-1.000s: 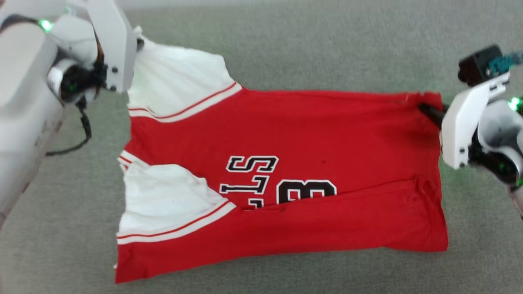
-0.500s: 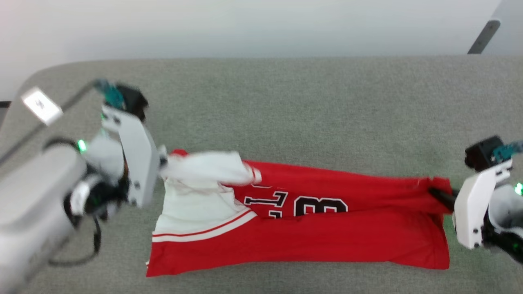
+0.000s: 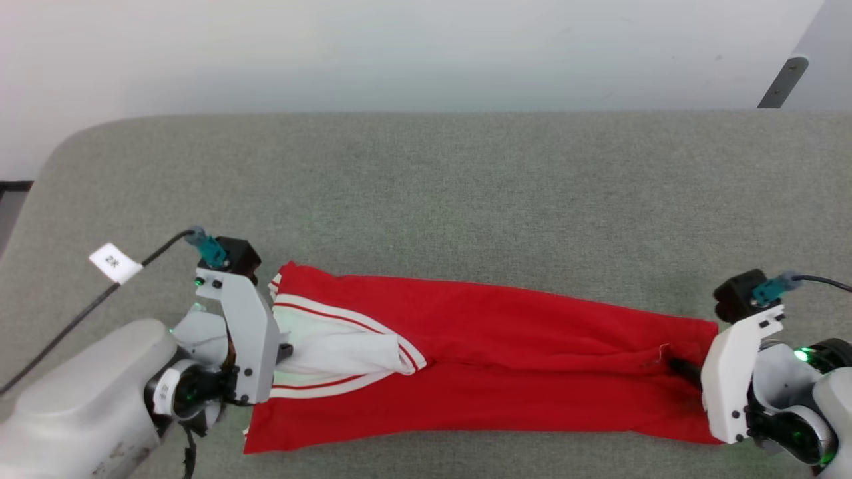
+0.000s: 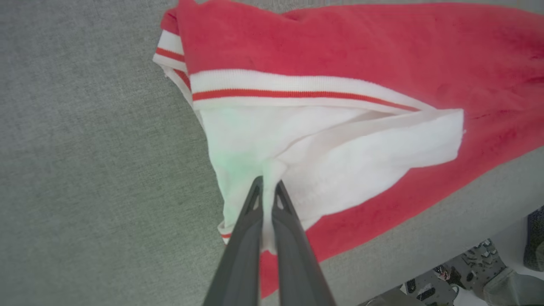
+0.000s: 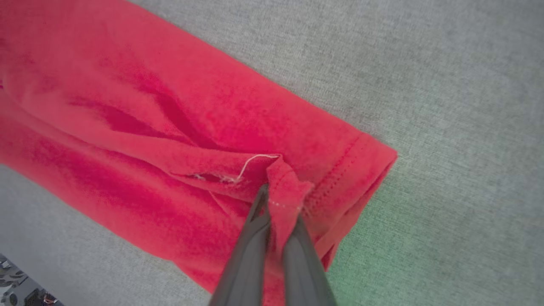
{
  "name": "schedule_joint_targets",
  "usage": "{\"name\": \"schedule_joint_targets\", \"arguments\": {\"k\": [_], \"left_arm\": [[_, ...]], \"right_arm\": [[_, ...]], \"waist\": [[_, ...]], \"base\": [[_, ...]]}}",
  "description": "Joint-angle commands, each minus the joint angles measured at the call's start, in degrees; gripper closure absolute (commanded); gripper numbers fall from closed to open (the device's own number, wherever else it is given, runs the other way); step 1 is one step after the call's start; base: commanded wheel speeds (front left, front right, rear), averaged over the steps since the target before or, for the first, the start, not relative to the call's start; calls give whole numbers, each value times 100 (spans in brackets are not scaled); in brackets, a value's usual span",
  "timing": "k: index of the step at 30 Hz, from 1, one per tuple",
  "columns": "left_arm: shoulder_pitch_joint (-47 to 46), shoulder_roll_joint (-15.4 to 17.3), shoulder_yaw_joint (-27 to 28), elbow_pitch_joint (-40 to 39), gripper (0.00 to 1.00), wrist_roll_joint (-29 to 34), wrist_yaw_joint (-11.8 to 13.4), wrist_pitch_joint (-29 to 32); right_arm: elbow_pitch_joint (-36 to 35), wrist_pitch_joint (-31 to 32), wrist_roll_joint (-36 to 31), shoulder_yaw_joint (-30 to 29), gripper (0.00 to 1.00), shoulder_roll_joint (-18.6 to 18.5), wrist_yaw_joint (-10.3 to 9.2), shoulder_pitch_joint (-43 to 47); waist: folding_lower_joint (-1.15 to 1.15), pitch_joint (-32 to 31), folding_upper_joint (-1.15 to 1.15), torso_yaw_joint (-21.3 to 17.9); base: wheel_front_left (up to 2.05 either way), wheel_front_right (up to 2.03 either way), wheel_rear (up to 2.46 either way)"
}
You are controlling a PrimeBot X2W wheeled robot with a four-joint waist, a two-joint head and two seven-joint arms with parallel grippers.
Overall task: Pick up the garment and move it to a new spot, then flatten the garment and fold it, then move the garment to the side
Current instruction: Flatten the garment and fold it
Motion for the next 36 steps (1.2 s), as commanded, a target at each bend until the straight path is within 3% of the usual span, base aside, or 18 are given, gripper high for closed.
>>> {"name": "schedule_joint_targets", "arguments": {"k": [1,2,3,4,12,19,28,33,36], "left_arm": [[77,-35,13,96,58,-10,-61,-59],[46,-54,9,198,29,50,-114,-119],[35,-89,28,306,0,44,-147,-167],[31,-123,45,366,0,33,-185,-220],[118,-90,189,454,0,132,-335,-752],[450,116,431,95,0,572,-224,-2159],[1336,247,887,-312,0,940,335,-4347],[1898,219,1378,-501,0,1153,674,-4733],[2277,29,2140,-774,0,1710,828,-4746]], "right_arm": [[9,31,-20,26,55,39,-6,-29],[31,71,-29,27,36,58,-6,-52],[50,89,-26,22,7,73,-6,-75],[57,119,-28,12,0,79,-6,-96],[-40,245,16,-181,0,97,-6,5],[17,189,40,-786,0,242,-6,275],[136,593,-164,-1689,0,362,-6,675],[259,982,-351,-2110,0,431,-6,835],[276,1185,-491,-2341,0,488,-6,881]], "waist": [[0,-35,0,-11],[0,-60,0,-14],[0,-89,0,-14],[0,-114,0,-11],[0,-391,0,72],[0,-604,0,170],[0,-707,0,342],[0,-703,0,484],[0,-673,0,602]], "base": [[0,0,0],[0,0,0],[0,0,0],[0,0,0],[0,0,0],[0,0,0],[0,0,0],[0,0,0],[0,0,0]]}}
